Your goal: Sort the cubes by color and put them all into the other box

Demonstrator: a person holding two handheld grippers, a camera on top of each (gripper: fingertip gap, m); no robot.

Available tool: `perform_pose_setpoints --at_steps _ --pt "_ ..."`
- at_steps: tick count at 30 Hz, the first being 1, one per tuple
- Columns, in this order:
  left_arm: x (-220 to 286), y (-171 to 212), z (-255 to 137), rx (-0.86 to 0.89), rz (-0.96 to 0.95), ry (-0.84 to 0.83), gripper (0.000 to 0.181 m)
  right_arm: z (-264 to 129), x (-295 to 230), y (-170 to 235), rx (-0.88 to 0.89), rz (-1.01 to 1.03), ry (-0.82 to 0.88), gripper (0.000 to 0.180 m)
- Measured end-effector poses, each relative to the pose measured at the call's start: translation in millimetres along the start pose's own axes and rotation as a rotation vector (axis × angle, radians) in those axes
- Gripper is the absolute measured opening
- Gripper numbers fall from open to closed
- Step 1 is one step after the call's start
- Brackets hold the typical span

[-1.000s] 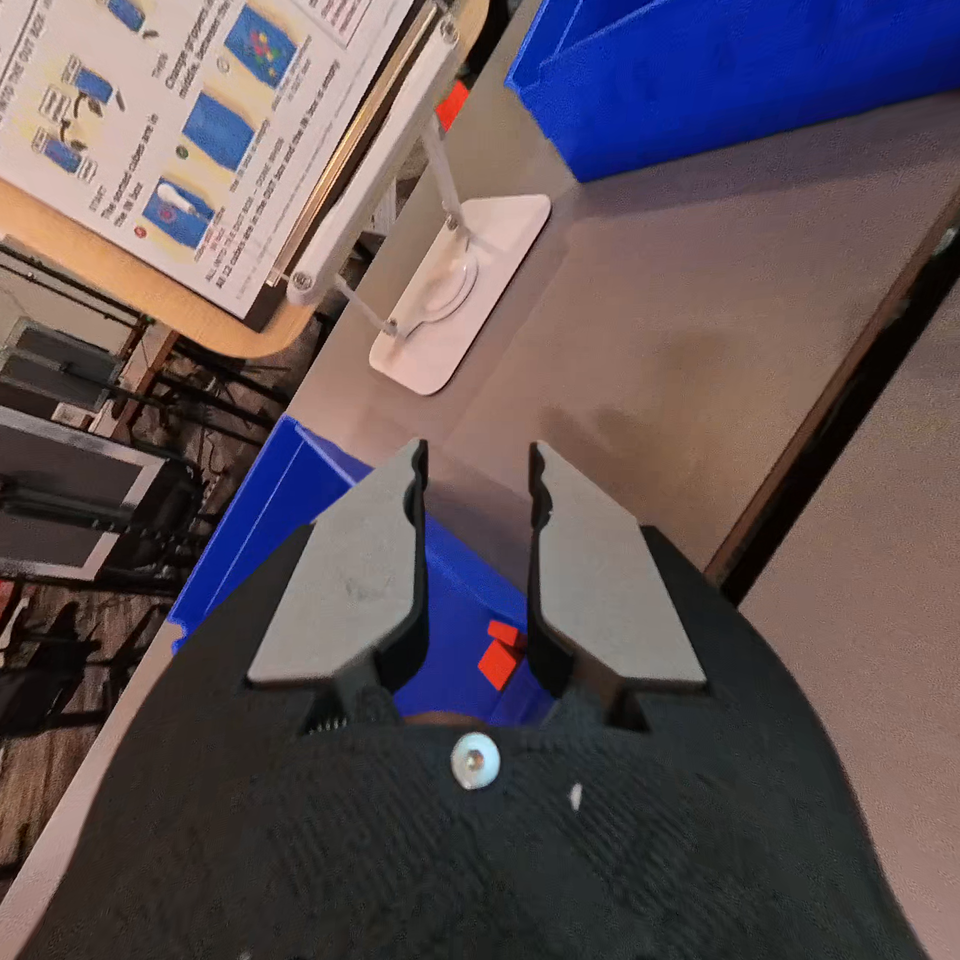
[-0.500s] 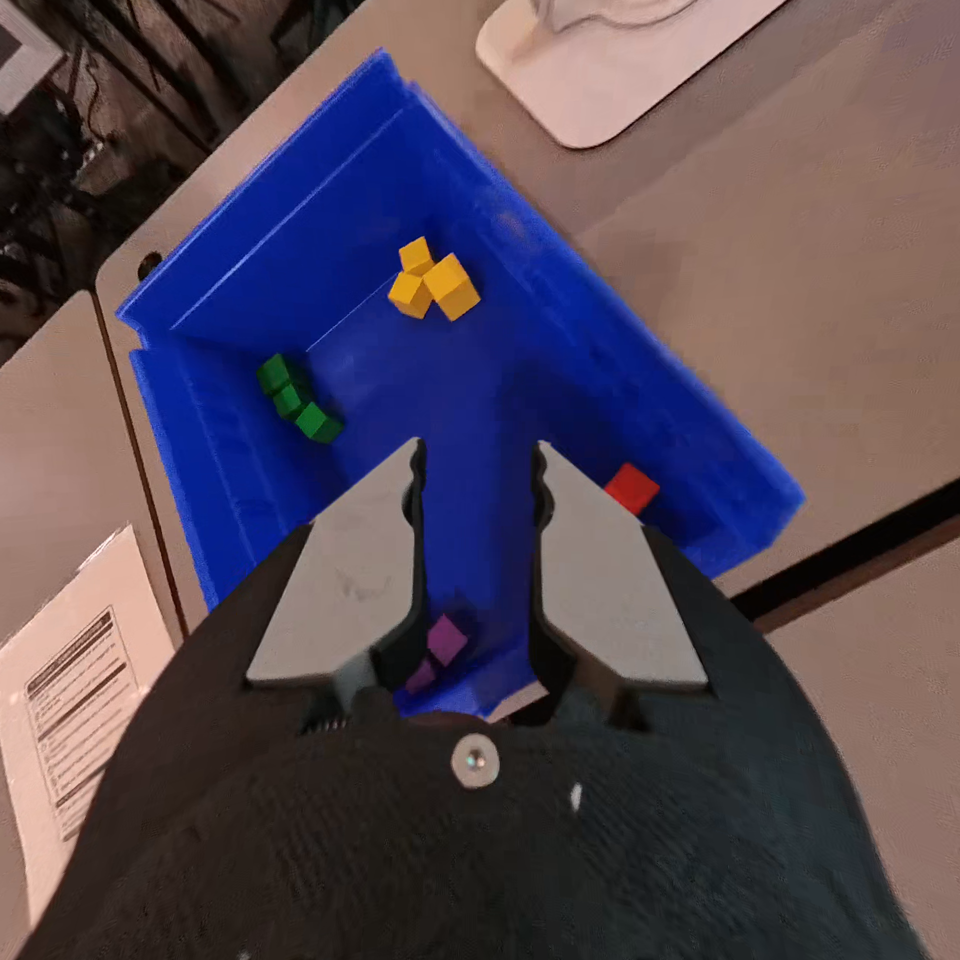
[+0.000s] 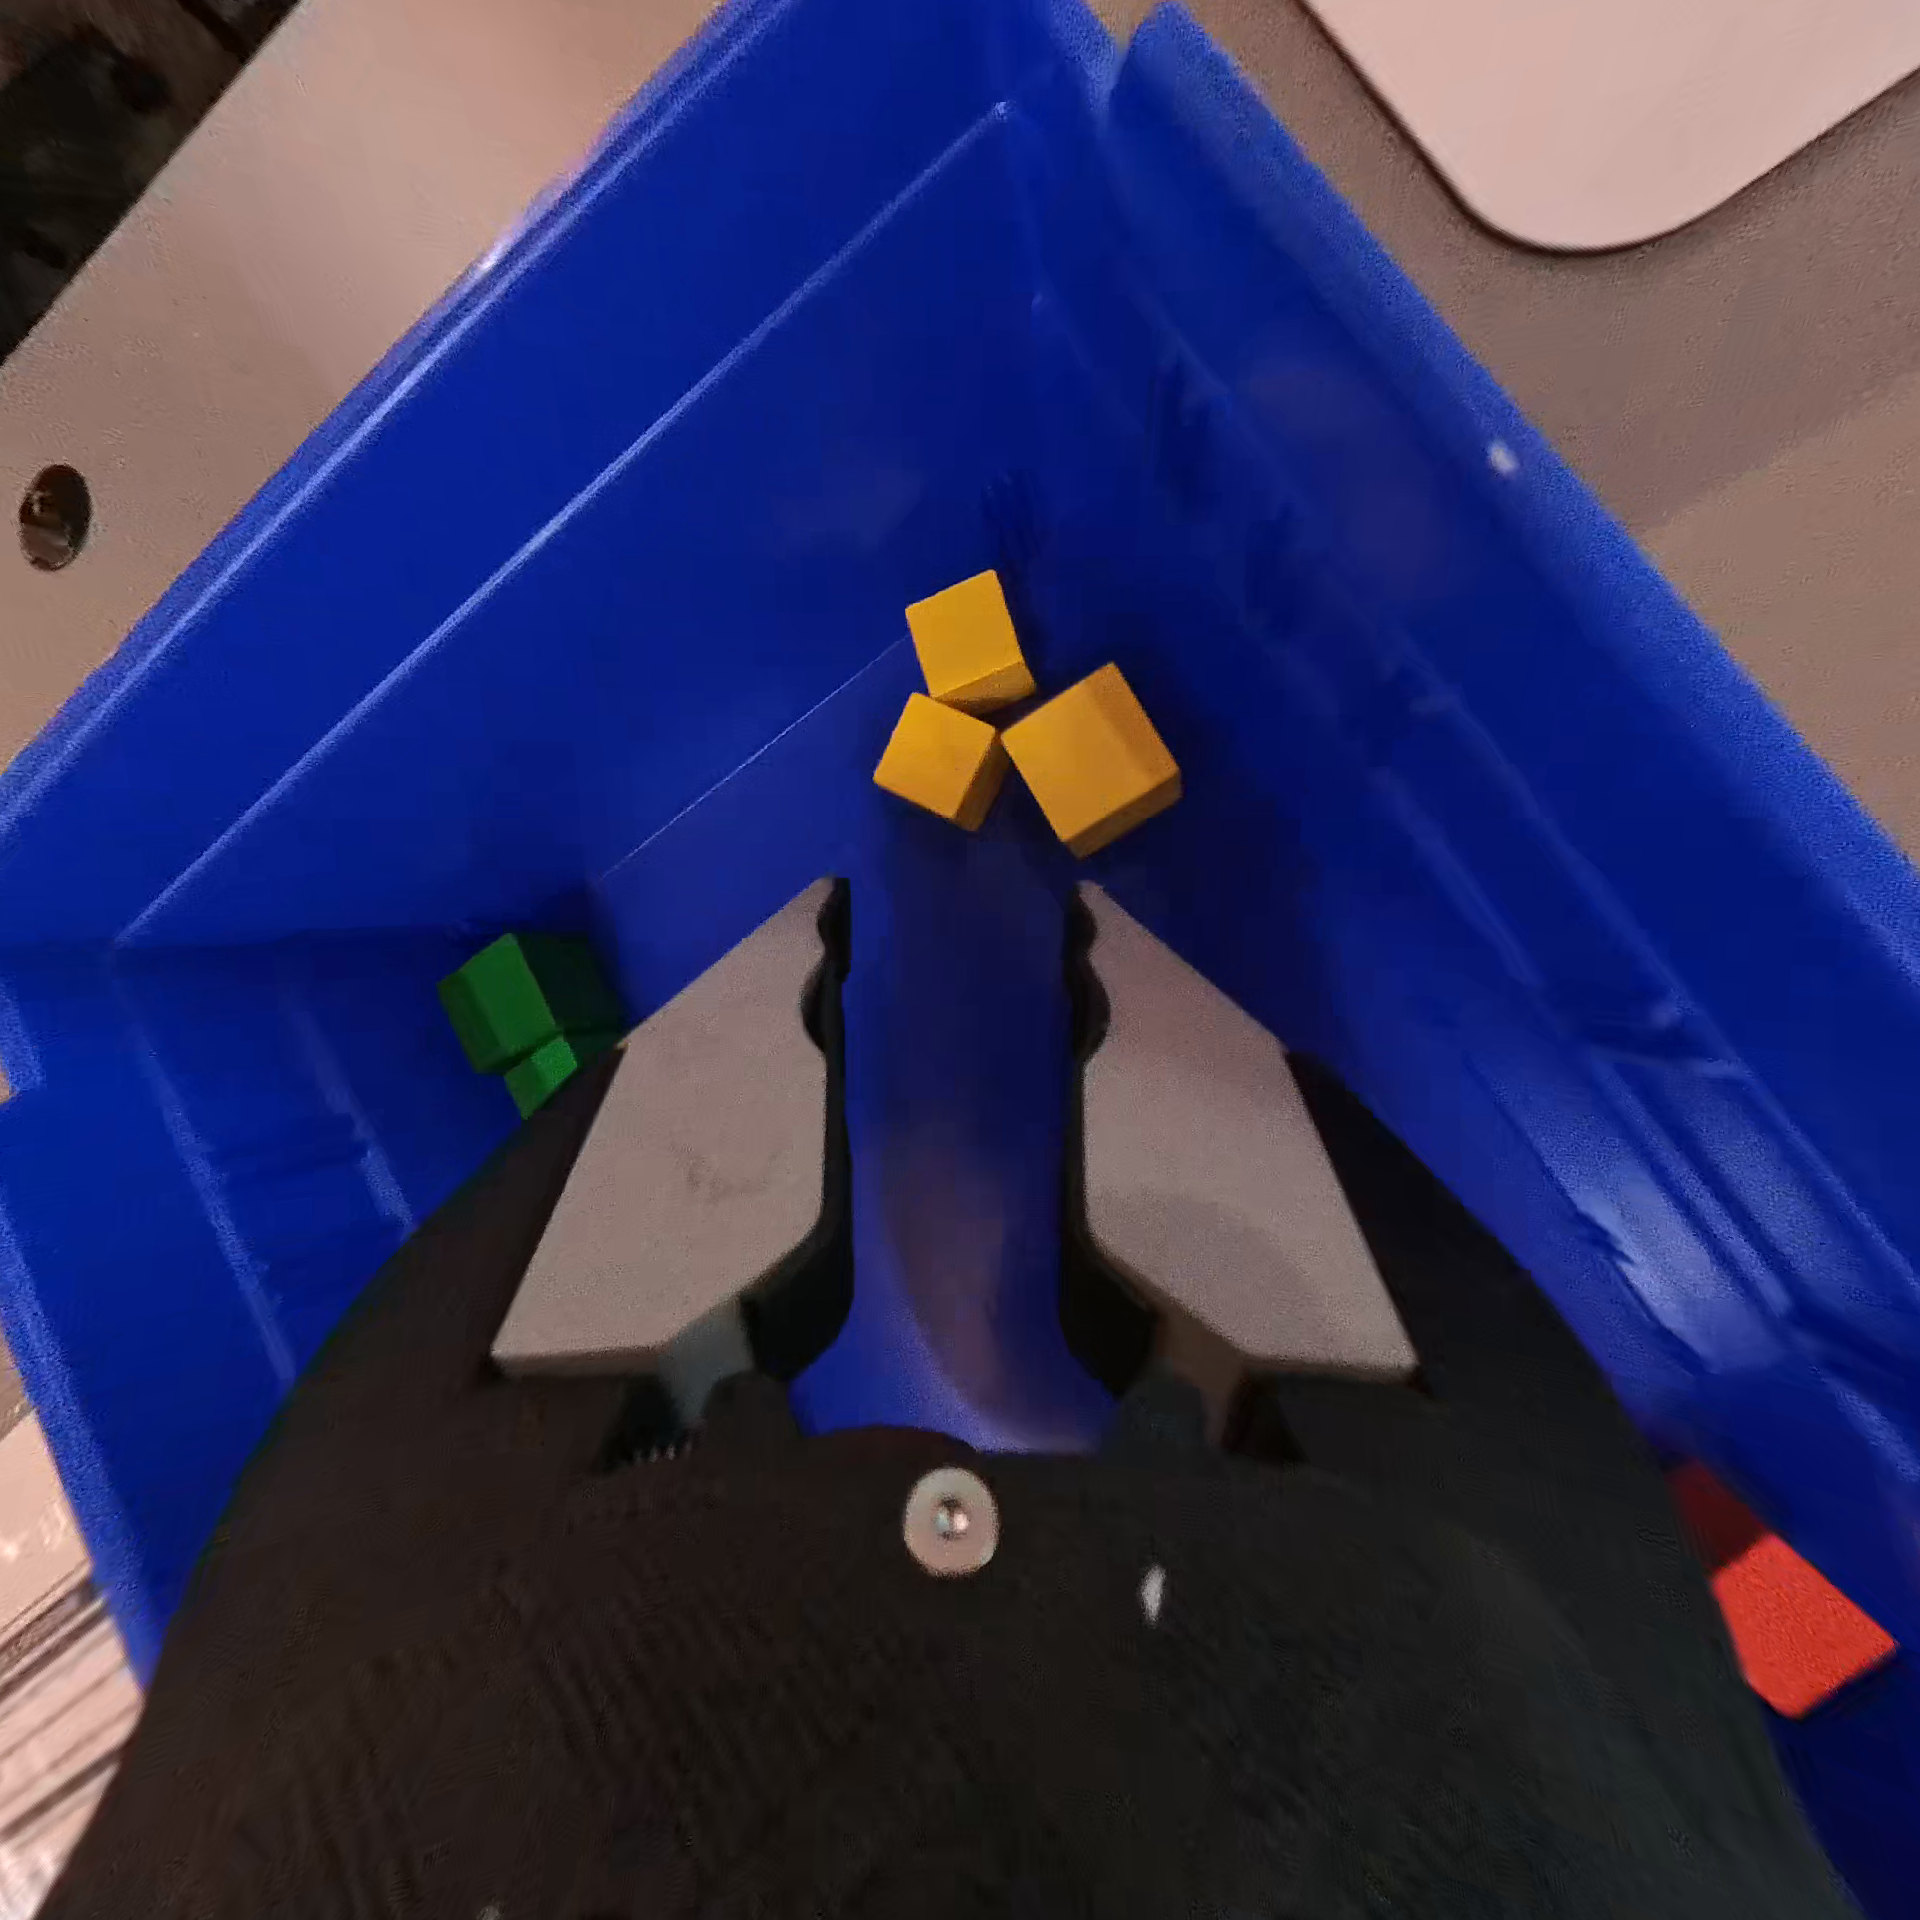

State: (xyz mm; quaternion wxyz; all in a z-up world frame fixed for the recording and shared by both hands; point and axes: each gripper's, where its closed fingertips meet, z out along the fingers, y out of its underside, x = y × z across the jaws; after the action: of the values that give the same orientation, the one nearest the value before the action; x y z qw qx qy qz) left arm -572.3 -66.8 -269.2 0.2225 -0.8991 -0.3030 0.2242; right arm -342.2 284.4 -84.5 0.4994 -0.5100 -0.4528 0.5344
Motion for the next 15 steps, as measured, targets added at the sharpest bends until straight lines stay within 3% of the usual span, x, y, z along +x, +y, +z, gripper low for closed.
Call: perform_pose_setpoints --at_steps 8,11,15 --pt "-11 -14 32 -0.003 0.067 0.057 0.039 1 -2 2 -0.007 0.103 -0.075 0.054" --pt "-12 -16 41 -0.003 0.077 0.077 0.024 2 -8 3 -0.006 0.106 -0.1 0.053" --pt "-13 -20 42 0.006 0.068 0.085 0.022 2 -9 2 -0.004 0.099 -0.106 0.051"
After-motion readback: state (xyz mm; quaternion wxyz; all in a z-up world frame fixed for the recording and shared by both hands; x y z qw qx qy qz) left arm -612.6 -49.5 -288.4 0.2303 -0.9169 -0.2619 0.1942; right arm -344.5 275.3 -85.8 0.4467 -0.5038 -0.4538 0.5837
